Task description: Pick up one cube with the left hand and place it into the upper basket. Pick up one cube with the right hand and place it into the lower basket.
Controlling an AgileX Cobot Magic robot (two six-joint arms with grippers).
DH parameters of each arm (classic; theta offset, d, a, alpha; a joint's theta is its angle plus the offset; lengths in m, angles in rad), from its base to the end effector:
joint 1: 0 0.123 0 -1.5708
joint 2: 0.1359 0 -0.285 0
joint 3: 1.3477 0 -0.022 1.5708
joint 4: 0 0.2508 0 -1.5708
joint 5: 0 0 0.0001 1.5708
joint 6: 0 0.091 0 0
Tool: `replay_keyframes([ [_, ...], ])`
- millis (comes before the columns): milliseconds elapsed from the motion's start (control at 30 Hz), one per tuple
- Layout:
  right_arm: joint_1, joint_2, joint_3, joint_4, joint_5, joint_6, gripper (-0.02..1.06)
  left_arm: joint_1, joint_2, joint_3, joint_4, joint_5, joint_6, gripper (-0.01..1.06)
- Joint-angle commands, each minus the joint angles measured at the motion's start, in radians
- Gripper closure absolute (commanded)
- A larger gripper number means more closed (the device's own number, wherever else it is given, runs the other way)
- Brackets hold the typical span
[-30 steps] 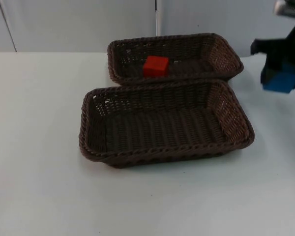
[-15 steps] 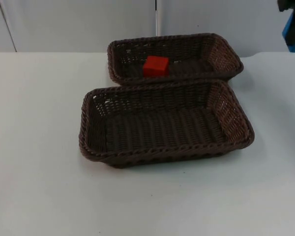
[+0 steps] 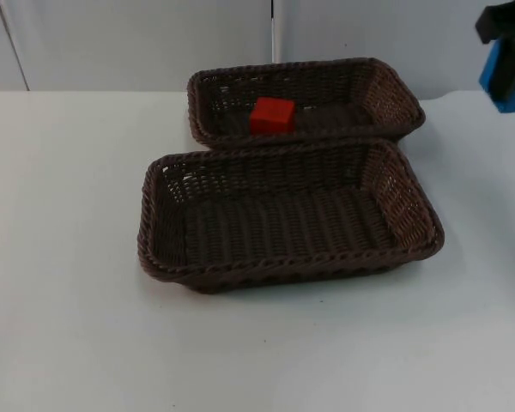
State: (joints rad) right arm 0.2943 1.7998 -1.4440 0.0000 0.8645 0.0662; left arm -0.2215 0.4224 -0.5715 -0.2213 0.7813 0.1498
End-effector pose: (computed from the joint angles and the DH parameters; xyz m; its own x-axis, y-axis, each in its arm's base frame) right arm 0.3712 0.1125 0.2614 -0.8841 -0.1988 -0.4229 -0.2321 0.9723 0.0280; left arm 0.0694 -0.0301 0.3083 -0.4984 0.1035 -0.8608 0.3427 0.9355 -0.0859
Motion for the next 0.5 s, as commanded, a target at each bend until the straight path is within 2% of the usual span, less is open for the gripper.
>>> replay_keyframes([
  [0, 0.038, -0.013, -0.006, 0.000, 0.006, -0.015, 1.05, 0.002, -0.004, 0.001, -0.004, -0.001, -0.007, 0.06],
  [233, 0.169, -0.013, -0.006, 0.000, 0.001, -0.038, 1.05, 0.002, -0.004, 0.001, -0.004, -0.005, -0.007, 0.06],
  [467, 0.302, -0.013, -0.006, 0.000, -0.030, -0.143, 1.05, 0.002, -0.004, 0.001, -0.004, -0.005, -0.007, 0.06],
])
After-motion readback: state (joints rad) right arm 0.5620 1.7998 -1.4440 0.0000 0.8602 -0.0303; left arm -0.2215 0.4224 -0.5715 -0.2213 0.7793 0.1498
